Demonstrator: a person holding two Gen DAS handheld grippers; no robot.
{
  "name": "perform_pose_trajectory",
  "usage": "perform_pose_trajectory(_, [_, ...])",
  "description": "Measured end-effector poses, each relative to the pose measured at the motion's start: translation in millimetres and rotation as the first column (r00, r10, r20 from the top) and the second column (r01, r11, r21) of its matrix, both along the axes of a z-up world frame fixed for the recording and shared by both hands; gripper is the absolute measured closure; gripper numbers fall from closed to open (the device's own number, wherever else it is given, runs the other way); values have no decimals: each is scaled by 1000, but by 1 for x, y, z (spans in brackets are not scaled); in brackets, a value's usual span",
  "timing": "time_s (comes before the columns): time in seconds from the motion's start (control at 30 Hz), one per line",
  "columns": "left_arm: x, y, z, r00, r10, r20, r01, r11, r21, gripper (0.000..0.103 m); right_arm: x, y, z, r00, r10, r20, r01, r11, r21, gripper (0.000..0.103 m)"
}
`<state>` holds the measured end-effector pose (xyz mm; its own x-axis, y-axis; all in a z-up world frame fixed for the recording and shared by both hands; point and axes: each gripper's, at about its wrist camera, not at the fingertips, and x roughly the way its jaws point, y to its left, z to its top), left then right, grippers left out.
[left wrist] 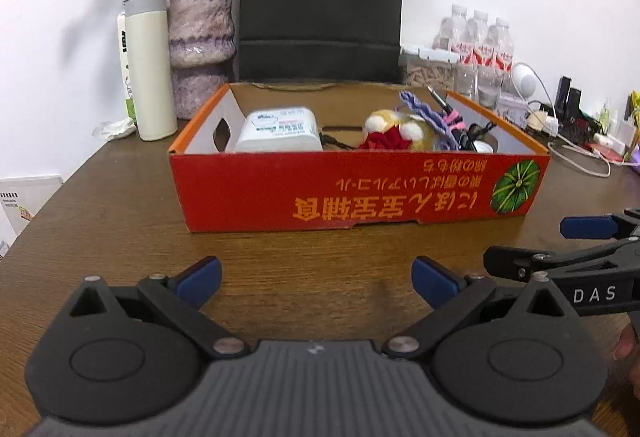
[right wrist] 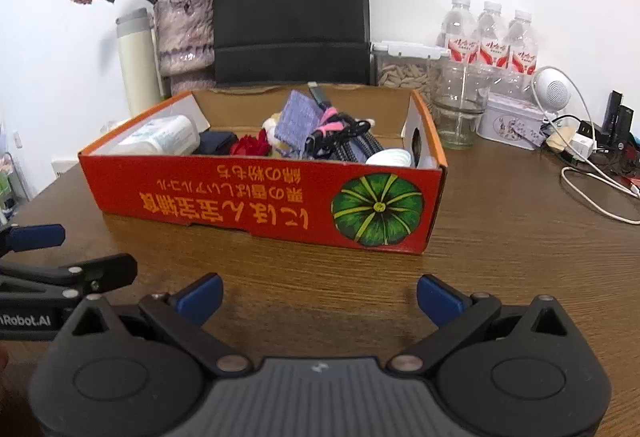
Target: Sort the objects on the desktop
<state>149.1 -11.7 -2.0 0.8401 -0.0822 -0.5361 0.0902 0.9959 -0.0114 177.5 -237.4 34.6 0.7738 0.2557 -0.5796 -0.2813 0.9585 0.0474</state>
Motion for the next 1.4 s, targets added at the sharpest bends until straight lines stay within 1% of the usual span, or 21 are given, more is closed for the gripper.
perform_pose_trajectory(0.23, [-9, 1, 4, 999, 24, 26, -24, 1000, -12, 0, -9, 0, 4, 1000, -16, 18, 16, 1000, 7, 0])
perform_pose_trajectory(0.47, [-22, 0, 11, 995, 62, 73, -61, 998, -13, 0, -24, -3, 14, 996, -36, 79, 33, 999, 29, 0])
perform_pose_trajectory(0.57, [-24, -1, 12, 994, 60, 91, -60, 998, -1, 0, -26, -4, 16, 995, -36, 94, 33, 999, 33, 0])
perform_pose_trajectory(0.7, [-25, -2, 11, 995, 51, 90, -51, 999, 2, 0, -28, -6, 17, 993, -36, 110, 32, 999, 44, 0])
perform_pose_trajectory(0.87, [-24, -2, 8, 994, 61, 88, -62, 998, 15, 0, -31, -3, 16, 993, -22, 116, 18, 999, 33, 0])
perform_pose_trajectory(1.17, [-23, -1, 5, 996, 64, 63, -64, 998, 4, 0, -35, 1, 16, 991, -9, 135, 6, 1000, 21, 0])
perform_pose_trajectory(1.4, [-23, -2, 6, 996, 66, 67, -67, 998, 2, 0, -35, 1, 15, 992, -8, 129, 4, 1000, 28, 0])
